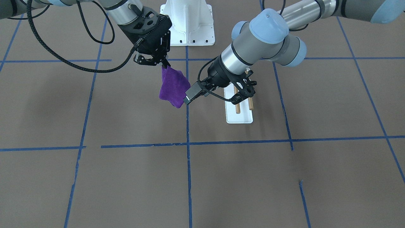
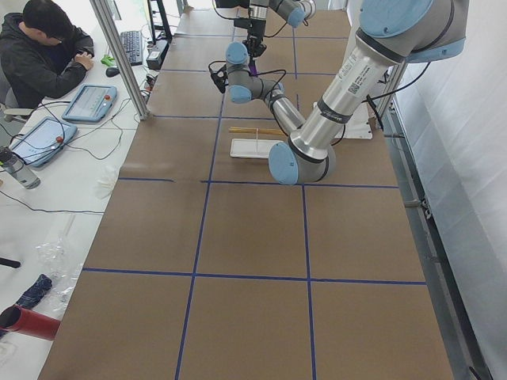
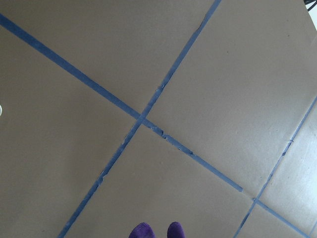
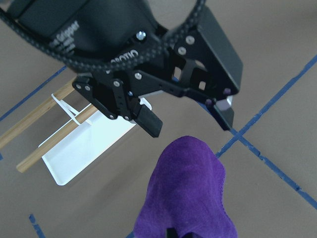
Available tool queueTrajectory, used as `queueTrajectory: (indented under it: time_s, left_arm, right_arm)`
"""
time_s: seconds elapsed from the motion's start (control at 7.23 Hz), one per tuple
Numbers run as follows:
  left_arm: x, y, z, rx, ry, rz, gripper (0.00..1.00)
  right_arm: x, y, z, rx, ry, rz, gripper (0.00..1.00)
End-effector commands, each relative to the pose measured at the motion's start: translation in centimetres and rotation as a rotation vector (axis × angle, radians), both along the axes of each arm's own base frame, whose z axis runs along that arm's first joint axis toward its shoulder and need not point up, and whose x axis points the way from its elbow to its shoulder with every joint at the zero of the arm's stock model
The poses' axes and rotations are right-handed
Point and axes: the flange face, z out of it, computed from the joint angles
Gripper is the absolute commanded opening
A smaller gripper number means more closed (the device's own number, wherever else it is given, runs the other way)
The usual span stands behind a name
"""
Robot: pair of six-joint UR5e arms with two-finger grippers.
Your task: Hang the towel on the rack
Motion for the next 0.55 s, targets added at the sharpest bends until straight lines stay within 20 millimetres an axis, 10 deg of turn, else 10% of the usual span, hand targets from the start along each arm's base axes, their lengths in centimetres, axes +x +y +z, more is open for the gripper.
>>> queueTrajectory:
  time_s: [0.0,0.14,0.41]
  left_arm:
    - [0.92,1.07,-0.38,-0.016,0.008,0.012,0.55]
    - [0.7,1.24,-0.51,-0.005,0.013,0.013,0.13]
    - [0.16,1.53,-0.61,0.021,0.036,0.013,0.0]
  right_arm:
    - [-0.12,0.07,-0.18,0.003,-0.002,-0.002,0.0]
    - [-0.13,0.06,-0.09,0.002,0.0,-0.002,0.0]
    - [-0.11,0.09,0.3,-0.003,0.004,-0.003,0.0]
